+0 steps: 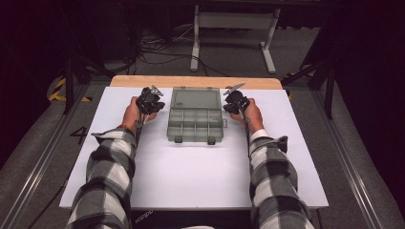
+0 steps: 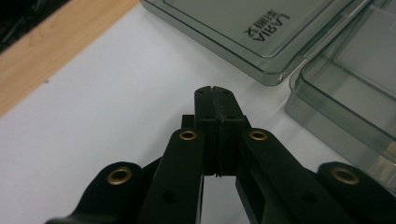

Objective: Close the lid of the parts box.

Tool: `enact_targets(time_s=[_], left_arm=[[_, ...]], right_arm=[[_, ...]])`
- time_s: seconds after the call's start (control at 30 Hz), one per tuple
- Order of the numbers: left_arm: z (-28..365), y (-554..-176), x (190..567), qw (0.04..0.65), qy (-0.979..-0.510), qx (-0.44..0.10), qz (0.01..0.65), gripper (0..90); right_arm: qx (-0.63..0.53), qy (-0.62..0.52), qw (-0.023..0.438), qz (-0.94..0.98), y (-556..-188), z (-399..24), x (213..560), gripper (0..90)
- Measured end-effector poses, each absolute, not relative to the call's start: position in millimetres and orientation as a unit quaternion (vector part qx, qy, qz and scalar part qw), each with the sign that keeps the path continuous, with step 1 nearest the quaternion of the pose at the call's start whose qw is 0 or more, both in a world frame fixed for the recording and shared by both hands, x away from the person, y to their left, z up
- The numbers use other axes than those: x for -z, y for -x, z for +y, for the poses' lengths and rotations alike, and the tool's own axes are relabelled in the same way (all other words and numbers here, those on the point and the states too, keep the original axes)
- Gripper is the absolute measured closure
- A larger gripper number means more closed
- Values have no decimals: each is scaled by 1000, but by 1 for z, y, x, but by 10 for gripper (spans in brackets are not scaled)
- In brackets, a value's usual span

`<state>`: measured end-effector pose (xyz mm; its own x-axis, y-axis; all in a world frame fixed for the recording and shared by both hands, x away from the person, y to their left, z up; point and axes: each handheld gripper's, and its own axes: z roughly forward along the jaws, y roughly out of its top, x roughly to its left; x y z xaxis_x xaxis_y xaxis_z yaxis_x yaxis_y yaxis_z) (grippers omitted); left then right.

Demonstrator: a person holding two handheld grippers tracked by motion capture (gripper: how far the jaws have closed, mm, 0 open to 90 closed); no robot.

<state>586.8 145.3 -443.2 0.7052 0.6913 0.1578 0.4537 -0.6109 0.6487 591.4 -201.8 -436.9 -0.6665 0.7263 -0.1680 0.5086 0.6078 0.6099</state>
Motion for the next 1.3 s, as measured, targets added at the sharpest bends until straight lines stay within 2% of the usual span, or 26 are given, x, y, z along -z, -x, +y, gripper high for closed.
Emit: enact_targets(time_s=[0.37, 0.9, 1.3], left_arm=[[131, -601, 452, 292, -879, -197, 322, 895], [132, -615, 457, 335, -837, -181, 394, 844], [131, -621, 458, 360, -821, -160, 413, 885]], right_arm=[[-289, -349, 190, 871, -599, -199, 442, 900], [-316, -378, 177, 852, -603, -202, 445, 900], [-351, -383, 168, 838, -607, -206, 450, 900]])
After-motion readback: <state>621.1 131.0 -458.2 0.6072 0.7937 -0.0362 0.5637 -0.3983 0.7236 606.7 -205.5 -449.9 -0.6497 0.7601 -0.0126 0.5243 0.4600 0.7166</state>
